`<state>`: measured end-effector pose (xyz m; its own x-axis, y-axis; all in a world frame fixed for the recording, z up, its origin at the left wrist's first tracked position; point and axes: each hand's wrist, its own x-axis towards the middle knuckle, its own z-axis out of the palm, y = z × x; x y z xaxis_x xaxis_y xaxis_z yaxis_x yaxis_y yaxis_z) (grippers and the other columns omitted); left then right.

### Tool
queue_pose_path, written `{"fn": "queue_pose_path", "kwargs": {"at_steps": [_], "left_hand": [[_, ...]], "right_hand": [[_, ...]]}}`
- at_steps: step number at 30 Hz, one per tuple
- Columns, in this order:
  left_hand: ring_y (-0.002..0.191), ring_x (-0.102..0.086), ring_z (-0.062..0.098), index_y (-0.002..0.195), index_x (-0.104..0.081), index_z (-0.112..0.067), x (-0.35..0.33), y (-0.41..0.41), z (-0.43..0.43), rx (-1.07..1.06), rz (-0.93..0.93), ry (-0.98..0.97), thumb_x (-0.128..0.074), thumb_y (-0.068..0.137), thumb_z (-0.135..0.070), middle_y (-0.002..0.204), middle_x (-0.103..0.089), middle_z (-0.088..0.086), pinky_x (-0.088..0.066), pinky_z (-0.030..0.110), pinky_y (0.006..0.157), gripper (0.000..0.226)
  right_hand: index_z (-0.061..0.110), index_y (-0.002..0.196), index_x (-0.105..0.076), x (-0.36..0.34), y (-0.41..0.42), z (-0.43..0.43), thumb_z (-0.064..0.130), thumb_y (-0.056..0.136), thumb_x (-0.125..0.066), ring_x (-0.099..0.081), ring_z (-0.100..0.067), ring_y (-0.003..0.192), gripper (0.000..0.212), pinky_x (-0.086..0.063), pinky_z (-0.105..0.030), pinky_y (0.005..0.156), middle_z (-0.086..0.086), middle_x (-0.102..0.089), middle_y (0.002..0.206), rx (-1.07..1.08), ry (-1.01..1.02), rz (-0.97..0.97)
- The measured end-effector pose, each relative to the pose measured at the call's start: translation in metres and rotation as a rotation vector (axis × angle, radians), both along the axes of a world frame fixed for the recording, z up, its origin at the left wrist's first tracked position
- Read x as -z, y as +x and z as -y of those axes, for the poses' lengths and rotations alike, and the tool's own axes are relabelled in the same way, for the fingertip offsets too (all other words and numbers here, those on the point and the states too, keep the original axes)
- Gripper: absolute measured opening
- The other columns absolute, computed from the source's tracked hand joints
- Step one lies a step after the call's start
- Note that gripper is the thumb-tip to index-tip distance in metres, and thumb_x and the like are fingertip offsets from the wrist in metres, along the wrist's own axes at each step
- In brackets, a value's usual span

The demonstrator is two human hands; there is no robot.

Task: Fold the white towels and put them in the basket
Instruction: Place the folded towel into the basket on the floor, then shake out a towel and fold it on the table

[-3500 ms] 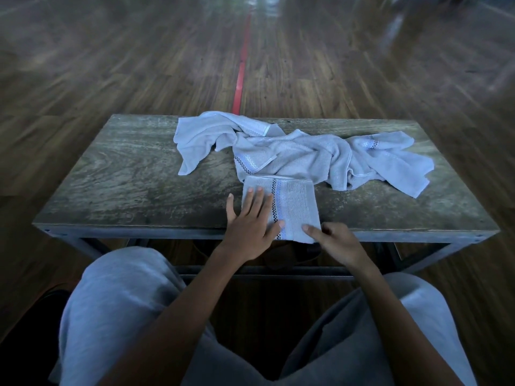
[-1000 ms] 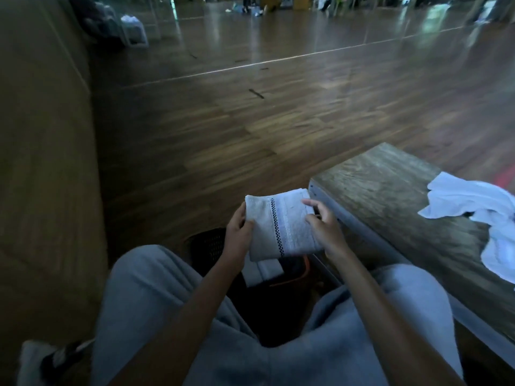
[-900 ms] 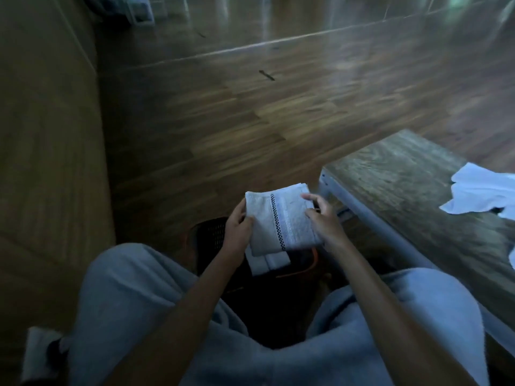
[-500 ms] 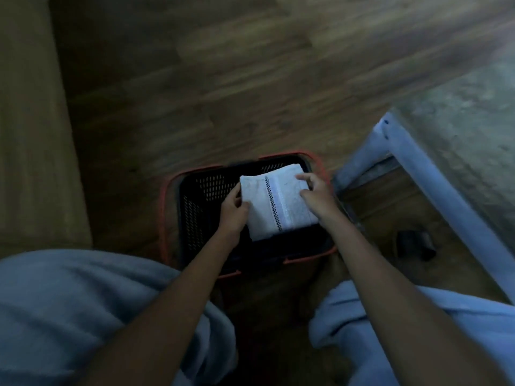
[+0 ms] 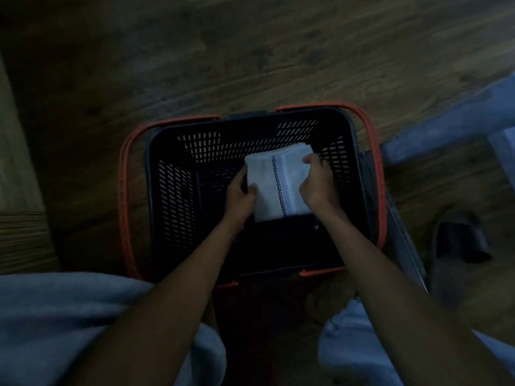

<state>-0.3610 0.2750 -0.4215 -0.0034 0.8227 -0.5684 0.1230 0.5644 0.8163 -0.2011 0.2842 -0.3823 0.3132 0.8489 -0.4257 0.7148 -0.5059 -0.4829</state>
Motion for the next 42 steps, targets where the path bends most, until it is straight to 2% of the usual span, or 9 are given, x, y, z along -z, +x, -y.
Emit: {"fn": "queue_pose_path", "kwargs": {"at_steps": [3,7,12,16,20,25,28,33,42], "left_hand": [[0.123,-0.047,0.011,0.146,-0.033,-0.013,0.0,0.002,-0.004,0.034,-0.014,0.027,-0.047,0.093,0.002,0.141,-0.047,0.004,-0.039,0.022,0.103,0.057],[0.128,-0.049,0.018,0.144,-0.035,-0.008,0.01,0.003,-0.003,0.083,-0.147,0.231,-0.053,0.092,-0.007,0.142,-0.048,0.009,-0.04,0.039,0.108,0.055],[0.131,-0.045,0.022,0.144,-0.036,-0.007,0.018,0.005,0.001,0.25,-0.379,0.449,-0.05,0.092,-0.018,0.144,-0.045,0.011,-0.039,0.04,0.107,0.054],[0.145,-0.015,0.022,0.151,-0.014,-0.023,0.024,0.002,-0.013,0.567,-0.75,0.267,-0.041,0.098,-0.04,0.159,-0.016,0.006,-0.019,0.051,0.111,0.062],[0.146,-0.004,0.028,0.151,-0.001,-0.029,0.018,-0.005,-0.02,0.703,-0.843,0.147,-0.03,0.098,-0.051,0.16,-0.004,0.011,-0.009,0.057,0.111,0.065],[0.135,-0.03,0.03,0.146,-0.029,-0.016,-0.023,-0.01,-0.02,0.608,-0.865,0.222,-0.037,0.097,-0.042,0.149,-0.033,0.013,-0.023,0.05,0.105,0.057],[0.111,-0.052,0.03,0.116,-0.059,-0.012,-0.069,-0.016,-0.021,0.633,-0.958,0.359,-0.044,0.093,-0.036,0.119,-0.058,0.013,-0.035,0.041,0.09,0.036],[0.094,-0.06,0.029,0.093,-0.061,-0.014,-0.182,-0.01,-0.021,0.697,-1.002,0.62,-0.046,0.092,-0.037,0.1,-0.062,0.008,-0.039,0.035,0.079,0.028],[0.099,-0.059,0.028,0.098,-0.058,-0.013,-0.365,0.059,0.026,0.801,-0.971,1.007,-0.04,0.094,-0.04,0.107,-0.062,0.007,-0.038,0.036,0.081,0.032]], "right_hand": [[0.004,0.133,-0.04,0.002,0.001,0.004,-0.007,0.081,-0.052,-0.05,-0.034,0.108,0.055,-0.045,-0.037,0.083,-0.017,-0.038,0.133,-0.149,-0.012,0.199],[-0.005,0.132,-0.039,0.01,-0.006,0.015,-0.004,0.069,-0.066,-0.038,-0.044,0.125,0.068,-0.044,-0.048,0.087,-0.03,-0.028,0.145,-0.434,0.03,0.424],[0.0,0.147,-0.013,0.026,-0.003,0.011,0.012,0.083,-0.059,-0.008,-0.037,0.143,0.079,-0.019,-0.047,0.113,-0.025,-0.004,0.155,-0.512,-0.104,0.382],[0.005,0.149,0.009,0.045,0.006,0.012,0.021,0.096,-0.039,0.01,-0.033,0.145,0.073,-0.002,-0.041,0.118,-0.021,0.016,0.156,-0.551,-0.184,0.384],[0.004,0.149,0.012,0.043,0.004,0.01,0.019,0.097,-0.034,0.015,-0.032,0.145,0.07,0.002,-0.04,0.119,-0.021,0.02,0.155,-0.535,-0.208,0.345],[0.009,0.149,-0.011,-0.005,0.005,0.007,0.017,0.094,-0.043,-0.021,-0.035,0.14,0.064,-0.032,-0.046,0.107,-0.02,-0.01,0.156,-0.428,-0.131,0.25],[0.009,0.139,-0.036,-0.057,0.009,0.012,0.025,0.095,-0.043,-0.053,-0.037,0.111,0.047,-0.048,-0.043,0.086,-0.019,-0.046,0.136,-0.394,-0.096,0.241],[0.012,0.11,-0.057,-0.175,0.019,0.029,0.033,0.091,-0.046,-0.059,-0.033,0.107,0.031,-0.047,-0.04,0.08,-0.013,-0.063,0.116,-0.336,0.059,0.338],[0.011,0.114,-0.058,-0.364,0.077,0.139,0.04,0.094,-0.046,-0.062,-0.029,0.096,0.036,-0.045,-0.034,0.071,-0.009,-0.065,0.096,-0.092,0.227,0.432]]}}
